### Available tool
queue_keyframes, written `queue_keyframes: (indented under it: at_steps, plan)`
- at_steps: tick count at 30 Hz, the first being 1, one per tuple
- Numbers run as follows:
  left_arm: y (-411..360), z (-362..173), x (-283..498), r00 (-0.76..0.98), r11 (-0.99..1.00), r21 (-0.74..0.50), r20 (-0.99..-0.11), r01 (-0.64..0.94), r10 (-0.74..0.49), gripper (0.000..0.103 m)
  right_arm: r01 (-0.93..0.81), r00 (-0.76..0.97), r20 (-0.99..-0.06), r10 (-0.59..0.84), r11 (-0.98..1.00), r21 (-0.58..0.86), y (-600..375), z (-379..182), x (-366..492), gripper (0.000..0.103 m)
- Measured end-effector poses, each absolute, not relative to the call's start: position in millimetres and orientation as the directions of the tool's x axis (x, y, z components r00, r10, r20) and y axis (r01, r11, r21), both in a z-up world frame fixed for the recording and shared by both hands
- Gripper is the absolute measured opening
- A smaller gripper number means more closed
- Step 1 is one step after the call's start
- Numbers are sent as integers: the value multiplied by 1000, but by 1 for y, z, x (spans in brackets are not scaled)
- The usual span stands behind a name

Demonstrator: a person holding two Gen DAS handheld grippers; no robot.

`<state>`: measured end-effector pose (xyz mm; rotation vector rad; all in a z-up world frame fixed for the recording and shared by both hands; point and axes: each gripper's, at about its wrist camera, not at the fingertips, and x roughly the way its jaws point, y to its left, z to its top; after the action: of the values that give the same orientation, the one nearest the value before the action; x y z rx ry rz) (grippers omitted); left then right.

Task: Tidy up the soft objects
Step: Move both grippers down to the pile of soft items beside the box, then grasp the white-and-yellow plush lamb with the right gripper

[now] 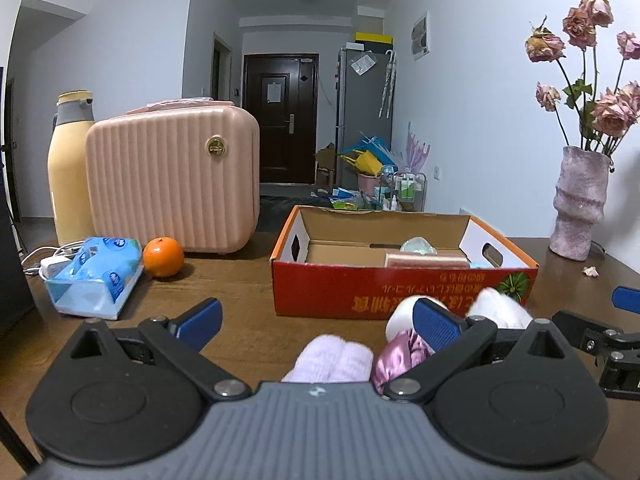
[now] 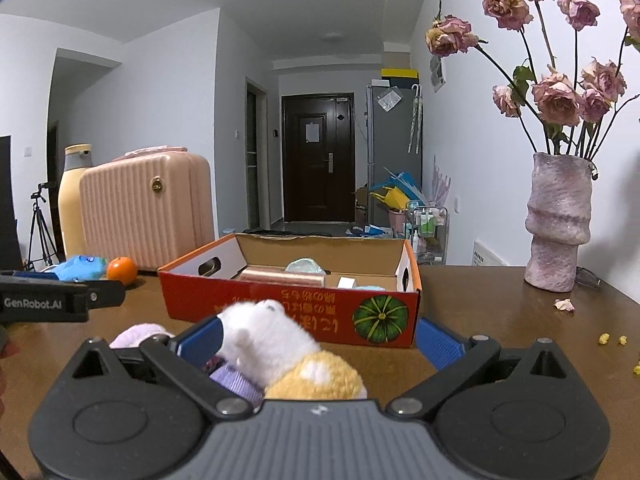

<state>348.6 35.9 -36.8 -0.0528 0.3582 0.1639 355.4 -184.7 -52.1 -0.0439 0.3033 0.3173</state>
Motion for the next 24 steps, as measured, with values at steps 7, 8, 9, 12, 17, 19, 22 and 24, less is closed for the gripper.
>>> queue_keyframes:
  at_steps: [7, 8, 9, 12, 17, 19, 22, 24]
  plan:
    - [40, -40, 322, 923, 987, -15, -355, -162, 146, 103, -303, 905, -310, 290, 953, 7, -189, -57, 335, 103]
    - [41, -41, 318, 923, 987, -16, -356, -159, 143, 103, -301, 905, -313, 288, 954, 9, -190, -58, 332, 103]
    - [42, -42, 314, 923, 988, -18, -359, -156, 139, 103, -299, 904, -316, 288, 954, 13, -191, -60, 330, 103]
    - [46, -45, 303, 921, 988, -20, -366, -150, 132, 103, -297, 900, -327, 289, 954, 26, -193, -62, 327, 103]
    - [54, -51, 294, 913, 988, -30, -387, -149, 126, 103, -289, 898, -341, 279, 957, 24, -192, -65, 328, 103]
    - [56, -51, 295, 910, 987, -41, -396, -156, 127, 103, -282, 896, -350, 273, 959, 27, -192, -67, 331, 103]
    - [58, -51, 296, 907, 987, -49, -404, -153, 121, 103, -273, 888, -370, 272, 961, 51, -193, -69, 339, 103]
    - [59, -52, 296, 906, 987, -51, -407, -152, 118, 103, -266, 880, -390, 271, 962, 70, -193, -72, 346, 103]
